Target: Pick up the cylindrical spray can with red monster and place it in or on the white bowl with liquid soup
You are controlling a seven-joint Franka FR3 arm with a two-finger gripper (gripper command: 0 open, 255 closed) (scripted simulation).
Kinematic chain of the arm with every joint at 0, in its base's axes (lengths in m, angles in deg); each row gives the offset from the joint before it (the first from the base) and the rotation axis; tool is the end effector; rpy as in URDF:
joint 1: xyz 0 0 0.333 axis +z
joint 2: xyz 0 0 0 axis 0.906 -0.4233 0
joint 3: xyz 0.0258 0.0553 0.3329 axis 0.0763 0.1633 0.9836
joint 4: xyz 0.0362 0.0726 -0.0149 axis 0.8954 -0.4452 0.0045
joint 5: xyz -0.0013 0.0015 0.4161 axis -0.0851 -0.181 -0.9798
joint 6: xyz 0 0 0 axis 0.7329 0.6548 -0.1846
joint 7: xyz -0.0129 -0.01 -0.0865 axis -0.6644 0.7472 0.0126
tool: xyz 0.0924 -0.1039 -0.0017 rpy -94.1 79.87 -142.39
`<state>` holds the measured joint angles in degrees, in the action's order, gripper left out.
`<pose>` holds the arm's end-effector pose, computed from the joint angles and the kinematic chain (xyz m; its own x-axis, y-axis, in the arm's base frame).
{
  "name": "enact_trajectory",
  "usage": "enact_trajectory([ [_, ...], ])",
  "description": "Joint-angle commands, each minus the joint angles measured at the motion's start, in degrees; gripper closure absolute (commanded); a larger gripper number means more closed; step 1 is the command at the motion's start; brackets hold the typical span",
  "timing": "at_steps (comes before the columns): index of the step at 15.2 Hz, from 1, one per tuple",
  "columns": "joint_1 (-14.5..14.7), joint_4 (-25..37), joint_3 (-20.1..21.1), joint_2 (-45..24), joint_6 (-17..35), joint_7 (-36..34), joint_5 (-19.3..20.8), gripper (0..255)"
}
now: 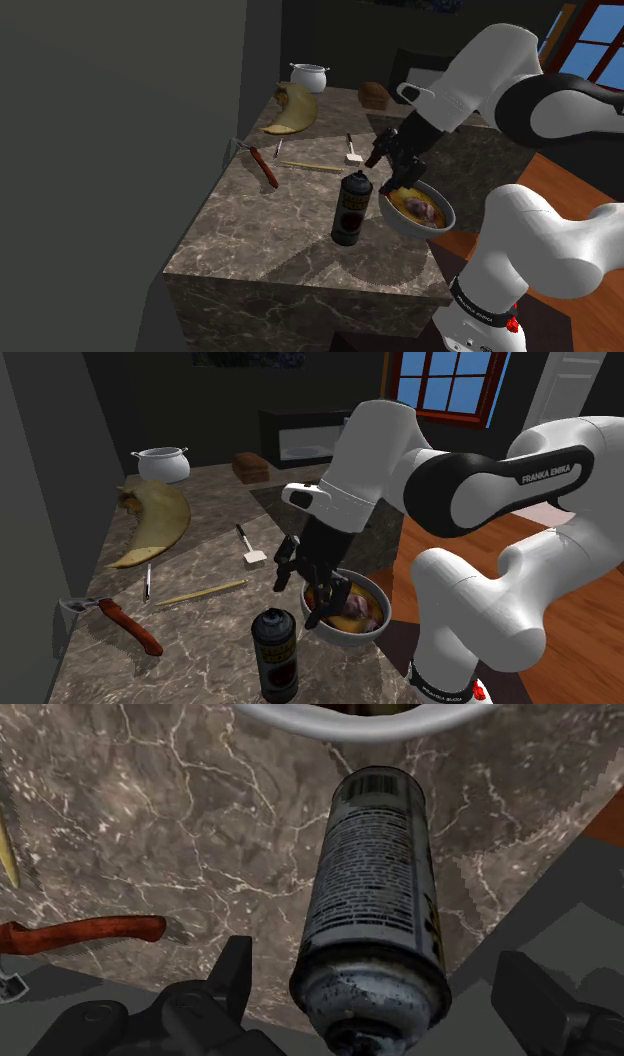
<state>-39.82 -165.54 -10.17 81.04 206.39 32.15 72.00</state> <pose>0.2559 0.0666 0.4697 0.5422 0.7221 0.4296 0.7627 -0.6375 0.1091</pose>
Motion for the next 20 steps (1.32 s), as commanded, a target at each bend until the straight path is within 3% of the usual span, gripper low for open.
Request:
enact_trajectory([
  [1, 0.89, -1.87, -0.79, 0.16, 2.06, 1.63, 0.12, 0],
  [7, 1.36, -4.56, -1.24, -3.43, 8.36, 1.64, 0.33, 0],
  [14, 1.36, -4.56, -1.24, -3.43, 8.36, 1.64, 0.33, 0],
  [15, 1.36, -4.56, -1.24, -3.43, 8.36, 1.64, 0.33, 255],
  [20, 1.35, -4.57, -1.23, -3.41, 8.35, 1.64, 0.33, 255],
])
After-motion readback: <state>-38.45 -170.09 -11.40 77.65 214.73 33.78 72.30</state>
